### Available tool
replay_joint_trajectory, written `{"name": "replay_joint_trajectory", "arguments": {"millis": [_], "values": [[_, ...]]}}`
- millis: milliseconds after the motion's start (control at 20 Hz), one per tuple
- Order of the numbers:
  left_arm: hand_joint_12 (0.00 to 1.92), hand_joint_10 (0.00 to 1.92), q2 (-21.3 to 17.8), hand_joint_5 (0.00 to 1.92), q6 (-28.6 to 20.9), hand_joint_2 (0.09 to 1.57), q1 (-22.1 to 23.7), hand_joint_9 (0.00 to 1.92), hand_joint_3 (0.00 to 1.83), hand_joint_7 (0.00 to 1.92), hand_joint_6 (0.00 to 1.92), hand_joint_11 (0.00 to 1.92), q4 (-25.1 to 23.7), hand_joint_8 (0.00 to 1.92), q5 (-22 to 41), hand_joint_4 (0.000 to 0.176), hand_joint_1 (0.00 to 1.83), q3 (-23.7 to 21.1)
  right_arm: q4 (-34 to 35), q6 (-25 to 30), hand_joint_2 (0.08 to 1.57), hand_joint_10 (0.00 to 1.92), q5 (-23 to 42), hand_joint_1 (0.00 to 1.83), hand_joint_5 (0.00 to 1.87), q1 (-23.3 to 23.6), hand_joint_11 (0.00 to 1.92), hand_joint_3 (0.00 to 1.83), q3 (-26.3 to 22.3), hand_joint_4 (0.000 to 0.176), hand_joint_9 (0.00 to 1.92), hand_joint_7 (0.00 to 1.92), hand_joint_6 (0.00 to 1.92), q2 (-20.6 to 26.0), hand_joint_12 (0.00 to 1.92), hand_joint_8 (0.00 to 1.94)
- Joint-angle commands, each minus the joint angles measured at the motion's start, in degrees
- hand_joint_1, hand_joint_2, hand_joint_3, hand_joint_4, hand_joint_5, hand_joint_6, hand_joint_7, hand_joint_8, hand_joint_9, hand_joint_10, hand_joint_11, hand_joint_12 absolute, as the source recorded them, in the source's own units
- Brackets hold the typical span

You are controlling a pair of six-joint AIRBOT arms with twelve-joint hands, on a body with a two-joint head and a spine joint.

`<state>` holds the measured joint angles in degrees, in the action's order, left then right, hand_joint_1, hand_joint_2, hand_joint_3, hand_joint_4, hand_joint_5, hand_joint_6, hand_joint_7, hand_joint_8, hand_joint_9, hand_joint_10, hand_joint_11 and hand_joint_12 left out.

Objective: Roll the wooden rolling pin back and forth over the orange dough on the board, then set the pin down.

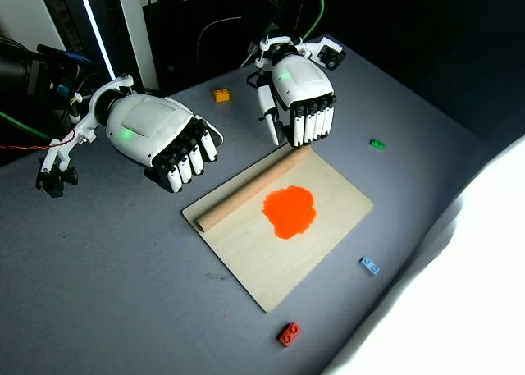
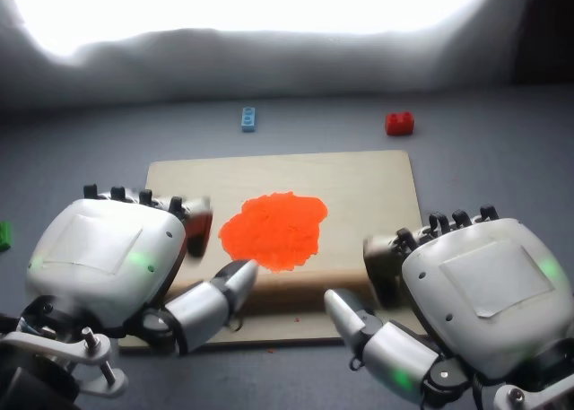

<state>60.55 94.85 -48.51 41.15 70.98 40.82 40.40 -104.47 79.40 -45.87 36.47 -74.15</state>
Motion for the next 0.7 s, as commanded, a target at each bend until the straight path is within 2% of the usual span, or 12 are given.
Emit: {"name": "replay_joint_trajectory", "arguments": {"millis": [0, 350, 650], "values": [[0.0, 0.0, -0.04, 0.0, 0.14, 1.26, 0.3, 0.0, 0.04, 0.0, 0.0, 0.0, -3.94, 0.0, 5.91, 0.001, 0.0, 0.33, -5.14, -0.01, 1.26, 0.0, 4.81, 0.0, 0.08, 0.1, 0.0, 0.03, -0.08, 0.0, 0.05, 0.09, 0.01, 0.0, 0.0, 0.0], [0.0, 0.0, 0.12, 0.0, -0.37, 1.27, 0.21, 0.0, 0.03, 0.0, 0.0, 0.0, -3.89, 0.0, 6.11, 0.001, 0.0, 0.25, -3.69, 0.87, 1.27, 0.0, 4.88, 0.0, 0.08, -0.19, 0.0, 0.02, 0.04, 0.0, 0.05, 0.09, 0.01, -0.5, 0.0, 0.0], [0.0, 0.0, 0.59, 0.0, 0.5, 1.27, -1.3, 0.0, 0.02, 0.0, 0.0, 0.0, -3.95, 0.0, 6.11, 0.001, 0.0, 0.18, -3.3, 4.82, 1.27, 0.0, 5.46, 0.0, 0.08, 1.41, 0.0, 0.02, 3.4, 0.0, 0.05, 0.09, 0.01, -3.6, 0.0, 0.0]]}}
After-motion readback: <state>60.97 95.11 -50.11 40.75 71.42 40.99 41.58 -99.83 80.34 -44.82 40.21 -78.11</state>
